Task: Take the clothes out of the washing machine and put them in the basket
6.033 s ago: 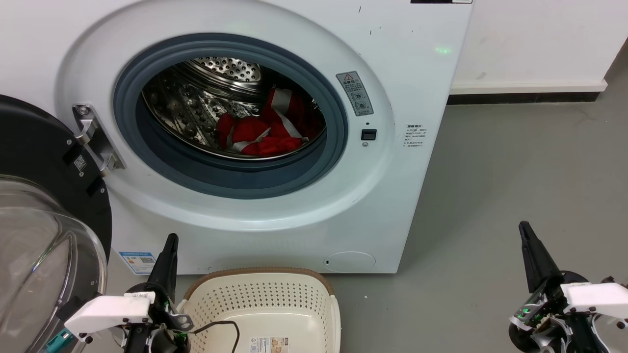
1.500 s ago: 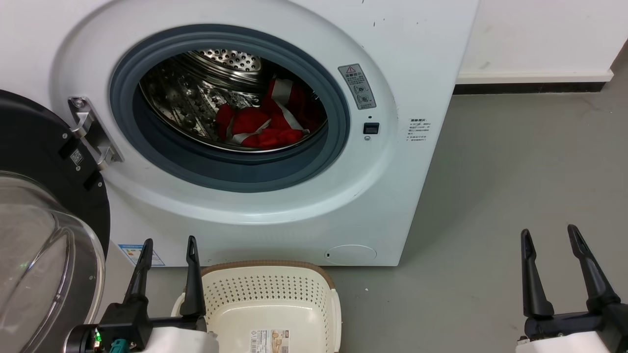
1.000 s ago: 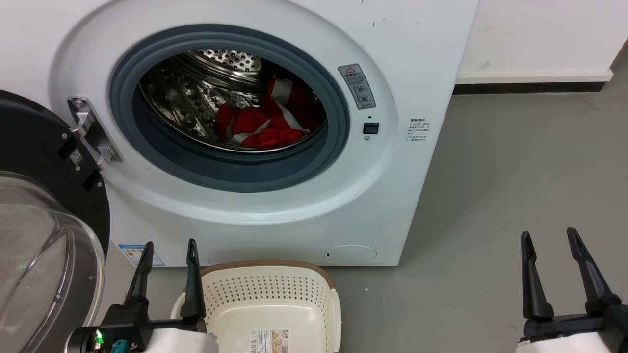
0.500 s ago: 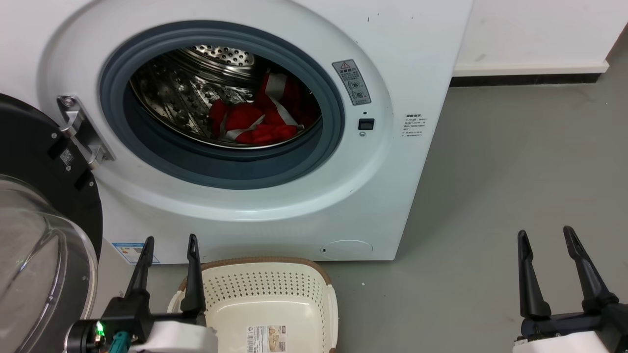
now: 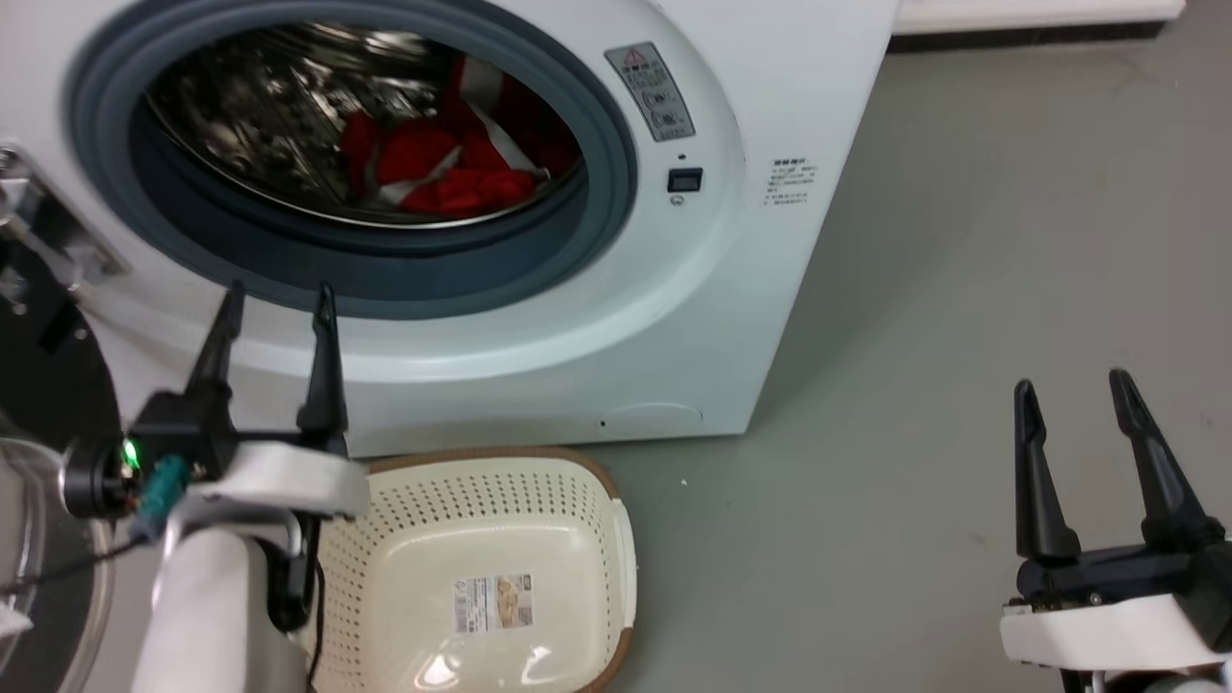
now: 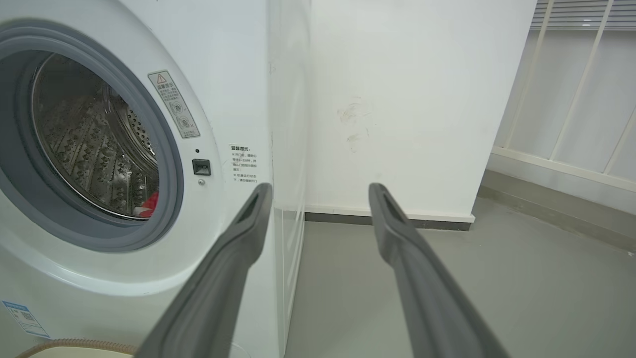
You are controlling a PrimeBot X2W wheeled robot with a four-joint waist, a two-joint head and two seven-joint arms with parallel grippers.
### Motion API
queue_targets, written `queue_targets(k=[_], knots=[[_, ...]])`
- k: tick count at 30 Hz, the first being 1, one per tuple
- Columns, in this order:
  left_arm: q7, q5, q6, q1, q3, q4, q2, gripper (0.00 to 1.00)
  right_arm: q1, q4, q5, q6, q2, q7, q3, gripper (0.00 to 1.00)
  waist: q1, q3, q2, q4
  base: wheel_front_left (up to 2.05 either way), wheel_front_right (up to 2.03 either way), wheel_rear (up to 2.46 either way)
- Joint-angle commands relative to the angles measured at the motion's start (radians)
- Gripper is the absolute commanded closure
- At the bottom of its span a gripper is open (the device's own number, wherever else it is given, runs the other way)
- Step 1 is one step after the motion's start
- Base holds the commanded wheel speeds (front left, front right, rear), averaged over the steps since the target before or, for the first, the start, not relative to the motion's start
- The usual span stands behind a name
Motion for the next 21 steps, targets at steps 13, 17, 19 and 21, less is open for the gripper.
queue_targets(k=[13,17,19,21], knots=[[-0.002,0.013,-0.033,-0.427,-0.015,0.298,0.137,0.0,-0.139,-0.039,0.037,-0.001,0.0,-0.003,0.014,0.0,-0.0001,0.26,0.0,-0.119,0.0,0.0,0.0],[0.004,0.008,-0.037,-0.556,-0.039,0.421,0.19,0.0,-0.164,-0.05,0.053,-0.001,0.001,-0.003,0.015,0.0,-0.0001,0.314,0.0,-0.145,0.0,0.0,0.0],[0.019,0.007,-0.039,-0.621,-0.061,0.471,0.213,0.0,-0.177,-0.056,0.061,-0.001,0.0,-0.003,0.017,0.0,-0.0001,0.34,0.0,-0.155,0.0,0.0,0.0],[0.046,-0.001,-0.039,-0.691,-0.08,0.519,0.243,0.0,-0.185,-0.062,0.069,-0.001,0.001,-0.003,0.02,0.0,-0.0001,0.368,0.0,-0.164,0.0,0.0,0.0]])
